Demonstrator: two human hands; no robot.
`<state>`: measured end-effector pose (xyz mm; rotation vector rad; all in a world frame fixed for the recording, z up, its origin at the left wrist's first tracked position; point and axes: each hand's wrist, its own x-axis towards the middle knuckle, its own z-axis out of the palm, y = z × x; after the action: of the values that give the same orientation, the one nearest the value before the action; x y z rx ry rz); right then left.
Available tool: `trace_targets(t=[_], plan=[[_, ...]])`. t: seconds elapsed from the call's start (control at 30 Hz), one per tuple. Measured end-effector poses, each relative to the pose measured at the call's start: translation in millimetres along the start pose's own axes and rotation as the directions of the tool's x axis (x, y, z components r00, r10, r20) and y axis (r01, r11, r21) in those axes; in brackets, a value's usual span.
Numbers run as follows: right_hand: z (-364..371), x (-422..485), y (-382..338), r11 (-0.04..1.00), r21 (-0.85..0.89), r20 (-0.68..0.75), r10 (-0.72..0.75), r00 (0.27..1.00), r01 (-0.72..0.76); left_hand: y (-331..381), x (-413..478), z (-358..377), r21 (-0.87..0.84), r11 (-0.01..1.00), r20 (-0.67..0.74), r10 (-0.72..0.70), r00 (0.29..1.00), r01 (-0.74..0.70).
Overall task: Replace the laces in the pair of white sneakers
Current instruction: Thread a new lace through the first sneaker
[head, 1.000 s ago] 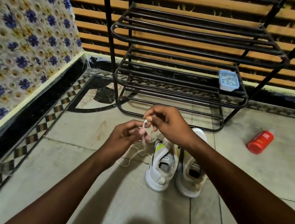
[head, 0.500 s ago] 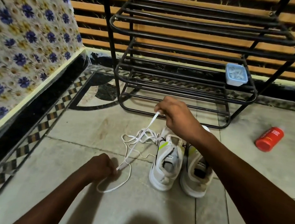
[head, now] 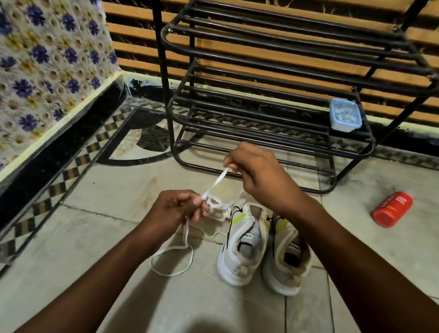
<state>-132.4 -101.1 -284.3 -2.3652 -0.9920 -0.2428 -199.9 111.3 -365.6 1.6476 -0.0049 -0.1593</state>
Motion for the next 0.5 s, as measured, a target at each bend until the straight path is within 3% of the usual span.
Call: trace_targets(t=[0.1,0.13,0.2,0.27,0.3,0.33,0.4,0.43,0.5], plan=[[-2,-5,10,0.993,-0.114,0.034,0.03,0.999,-0.026,-26,-9,-17,0.202,0.95,0.104,-0.261,0.96,0.236],[-1,-6,12,0.993,-0.116,0.03,0.034,0.999,-0.03,-33,-12,-23,0.337,0.901,0.143,-0.334,0.932,0.271],[2,-9,14,0.996,-0.082,0.013,0.025,1.0,-0.024,-42,-15,-32,0.655,0.709,0.166,-0.471,0.866,0.261],[7,-11,10,0.999,-0.034,0.005,0.004,1.0,-0.004,-39,-14,-34,0.832,0.506,0.07,-0.503,0.862,0.228],[9,-11,7,1.0,-0.006,0.003,-0.004,1.0,0.004,-34,-12,-31,0.832,0.505,0.015,-0.433,0.901,0.229],[11,-11,4,1.0,0.024,0.003,-0.006,1.0,0.006,-28,-9,-27,0.758,0.611,-0.017,-0.329,0.944,0.227],[13,-10,-2,0.996,0.093,-0.006,-0.001,1.0,0.001,-14,-2,-15,0.395,0.908,0.011,-0.16,0.987,0.143],[13,-9,-4,0.992,0.127,-0.015,0.008,1.0,-0.006,-6,2,-9,0.186,0.979,0.058,-0.095,0.994,0.083],[11,-7,-7,0.985,0.17,-0.025,0.034,0.999,-0.03,5,8,0,-0.066,0.998,0.116,0.002,0.993,0.005]])
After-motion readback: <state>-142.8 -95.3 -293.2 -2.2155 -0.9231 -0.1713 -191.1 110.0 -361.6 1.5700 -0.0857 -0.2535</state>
